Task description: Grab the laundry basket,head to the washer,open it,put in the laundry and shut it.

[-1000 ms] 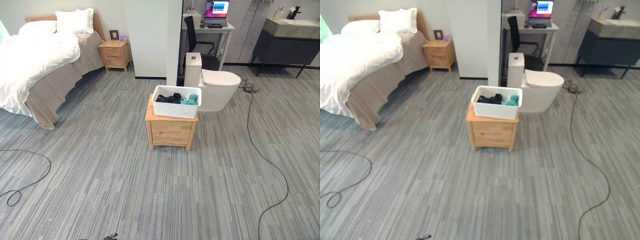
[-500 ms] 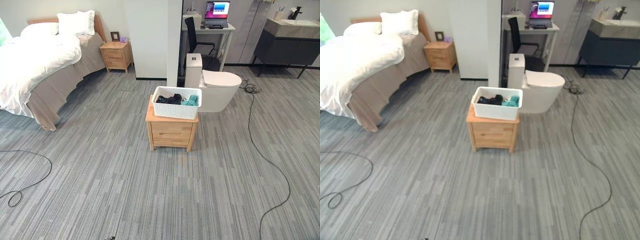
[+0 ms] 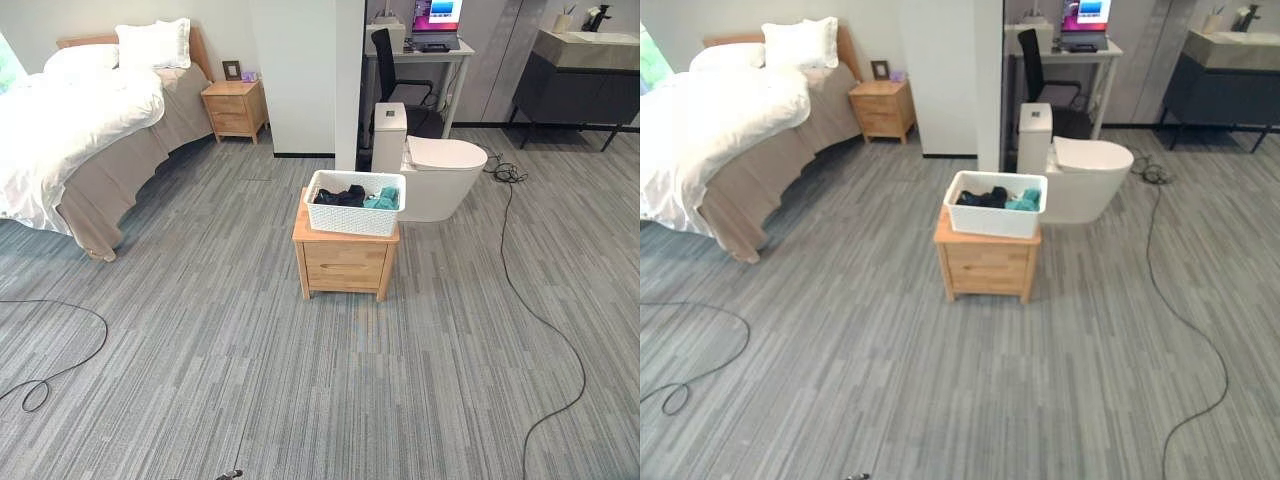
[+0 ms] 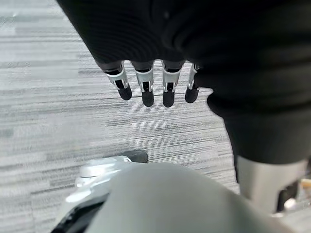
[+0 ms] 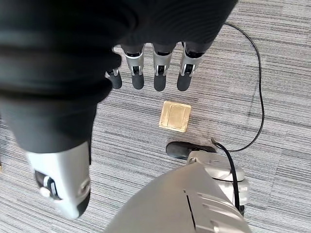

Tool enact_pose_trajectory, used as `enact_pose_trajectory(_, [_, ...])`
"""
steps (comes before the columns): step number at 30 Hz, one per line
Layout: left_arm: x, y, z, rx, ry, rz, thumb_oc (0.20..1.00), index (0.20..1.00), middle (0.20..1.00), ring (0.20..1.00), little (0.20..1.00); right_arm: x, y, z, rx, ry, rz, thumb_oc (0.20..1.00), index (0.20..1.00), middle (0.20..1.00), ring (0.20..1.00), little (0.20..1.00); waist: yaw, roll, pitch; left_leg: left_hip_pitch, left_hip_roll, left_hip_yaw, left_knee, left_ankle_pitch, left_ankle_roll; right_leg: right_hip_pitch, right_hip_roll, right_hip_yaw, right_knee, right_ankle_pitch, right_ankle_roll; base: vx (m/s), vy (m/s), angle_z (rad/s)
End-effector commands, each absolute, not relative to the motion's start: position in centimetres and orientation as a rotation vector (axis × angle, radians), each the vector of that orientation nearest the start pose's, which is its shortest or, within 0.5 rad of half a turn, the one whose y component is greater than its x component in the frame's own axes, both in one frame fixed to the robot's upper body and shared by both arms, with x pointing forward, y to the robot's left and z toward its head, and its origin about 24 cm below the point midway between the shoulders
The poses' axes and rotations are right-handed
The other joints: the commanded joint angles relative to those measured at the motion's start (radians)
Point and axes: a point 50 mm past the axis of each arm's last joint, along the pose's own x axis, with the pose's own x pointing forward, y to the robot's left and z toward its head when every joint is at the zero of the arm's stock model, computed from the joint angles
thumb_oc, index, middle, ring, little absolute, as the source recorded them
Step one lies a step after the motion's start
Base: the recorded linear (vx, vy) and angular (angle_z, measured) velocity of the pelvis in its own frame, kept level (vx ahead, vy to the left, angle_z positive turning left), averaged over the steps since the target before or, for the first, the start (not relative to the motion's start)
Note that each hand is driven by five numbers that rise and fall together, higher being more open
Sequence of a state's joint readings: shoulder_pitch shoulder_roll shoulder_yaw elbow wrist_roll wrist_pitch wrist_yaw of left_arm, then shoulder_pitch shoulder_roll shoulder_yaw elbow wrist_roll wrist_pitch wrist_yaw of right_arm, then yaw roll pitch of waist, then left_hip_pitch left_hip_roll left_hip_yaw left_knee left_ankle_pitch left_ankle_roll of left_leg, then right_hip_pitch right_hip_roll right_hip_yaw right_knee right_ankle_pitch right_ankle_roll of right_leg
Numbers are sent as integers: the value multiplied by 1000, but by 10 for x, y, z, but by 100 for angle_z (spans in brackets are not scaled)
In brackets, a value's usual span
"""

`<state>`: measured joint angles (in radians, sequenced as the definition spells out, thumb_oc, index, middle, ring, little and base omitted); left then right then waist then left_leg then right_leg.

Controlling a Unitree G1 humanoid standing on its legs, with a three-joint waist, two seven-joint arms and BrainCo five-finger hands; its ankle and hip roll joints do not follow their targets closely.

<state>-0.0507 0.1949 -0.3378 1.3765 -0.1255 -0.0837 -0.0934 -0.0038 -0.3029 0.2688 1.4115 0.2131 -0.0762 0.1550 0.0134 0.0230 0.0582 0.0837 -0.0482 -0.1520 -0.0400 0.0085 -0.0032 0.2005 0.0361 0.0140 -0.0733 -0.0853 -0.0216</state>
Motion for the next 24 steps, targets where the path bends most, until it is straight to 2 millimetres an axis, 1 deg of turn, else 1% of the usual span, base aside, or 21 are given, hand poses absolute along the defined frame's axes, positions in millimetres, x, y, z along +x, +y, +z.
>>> enact_pose_trajectory(1, [99,194,-168,274,1238,-228,1000,1000,1000,1000,1000,55,-253,-163,-184,1363,20,1000,1000,1000,1000,1000,11,-27,1,10,-78,-102,52,-68,34,-96,-5,90,35,61,81,0,0,0])
enact_pose_trajectory(5, [104,195,-167,283,1223,-220,1000,1000,1000,1000,1000,55,-254,-163,-191,1366,25,1000,1000,1000,1000,1000,12,-28,4,8,-79,-109,58,-69,32,-98,-4,85,41,57,79,0,-12,1])
enact_pose_trajectory(6, [118,197,-162,316,1162,-205,1000,1000,1000,1000,1000,58,-255,-163,-202,1356,27,1000,1000,1000,1000,1000,18,-33,10,3,-80,-120,67,-69,28,-100,-5,74,49,51,78,-1,-50,5])
enact_pose_trajectory(7, [118,197,-162,316,1162,-205,1000,1000,1000,1000,1000,58,-255,-163,-202,1356,27,1000,1000,1000,1000,1000,18,-33,10,3,-80,-120,68,-69,28,-100,-5,73,50,51,78,-12,-59,11])
enact_pose_trajectory(8, [124,197,-160,333,1135,-214,1000,1000,1000,1000,1000,64,-255,-162,-218,1334,41,1000,1000,1000,1000,1000,21,-34,16,-2,-81,-126,74,-69,26,-102,-6,69,54,48,77,-20,-54,23])
enact_pose_trajectory(9, [127,196,-159,318,1122,-216,1000,1000,1000,1000,1000,81,-257,-158,-243,1273,36,1000,1000,1000,1000,1000,22,-36,24,-11,-82,-135,89,-71,23,-108,-5,63,66,43,76,-20,-54,28])
enact_pose_trajectory(10, [127,196,-159,317,1122,-216,1000,1000,1000,1000,1000,81,-257,-158,-243,1273,36,1000,1000,1000,1000,1000,22,-36,24,-11,-82,-135,89,-72,22,-109,-5,62,66,43,76,-18,-52,24])
enact_pose_trajectory(11, [129,196,-158,306,1113,-208,1000,1000,1000,1000,1000,88,-258,-156,-230,1243,19,1000,1000,1000,1000,1000,21,-35,29,-17,-84,-140,99,-74,20,-113,-4,61,73,40,75,-14,-29,10])
enact_pose_trajectory(13, [131,195,-158,290,1101,-201,1000,1000,1000,1000,1000,94,-255,-155,-172,1208,-6,1000,1000,1000,1000,1000,19,-34,37,-25,-83,-140,118,-80,16,-119,-2,61,84,36,74,-4,-46,9])
enact_pose_trajectory(16, [128,195,-159,232,1109,-159,1000,1000,1000,1000,1000,92,-251,-156,-107,1191,-30,1000,1000,1000,1000,1000,16,-34,42,-35,-85,-143,151,-92,11,-122,2,65,97,29,69,24,-56,7])
enact_pose_trajectory(18, [130,194,-158,192,1096,-129,1000,1000,1000,1000,1000,92,-252,-156,-88,1181,-54,1000,1000,1000,1000,1000,14,-35,51,-53,-88,-143,197,-99,3,-125,5,71,106,26,66,6,-74,0])
enact_pose_trajectory(21, [135,192,-156,148,1058,-100,1000,1000,1000,1000,1000,94,-253,-155,-74,1163,-72,1000,1000,1000,1000,1000,20,-36,77,-86,-93,-152,283,-84,-16,-122,12,74,115,28,60,-3,-87,3])
enact_pose_trajectory(22, [136,192,-156,154,1054,-103,1000,1000,1000,1000,1000,94,-254,-155,-72,1160,-75,1000,1000,1000,1000,1000,24,-40,88,-108,-95,-152,323,-69,-26,-118,13,71,118,27,58,-4,-98,17])
enact_pose_trajectory(24, [134,191,-156,157,1058,-113,1000,1000,1000,1000,1000,90,-254,-155,-84,1176,-72,1000,1000,1000,1000,1000,29,-44,109,-167,-104,-153,428,-21,-44,-111,11,64,123,27,55,-7,-81,20])
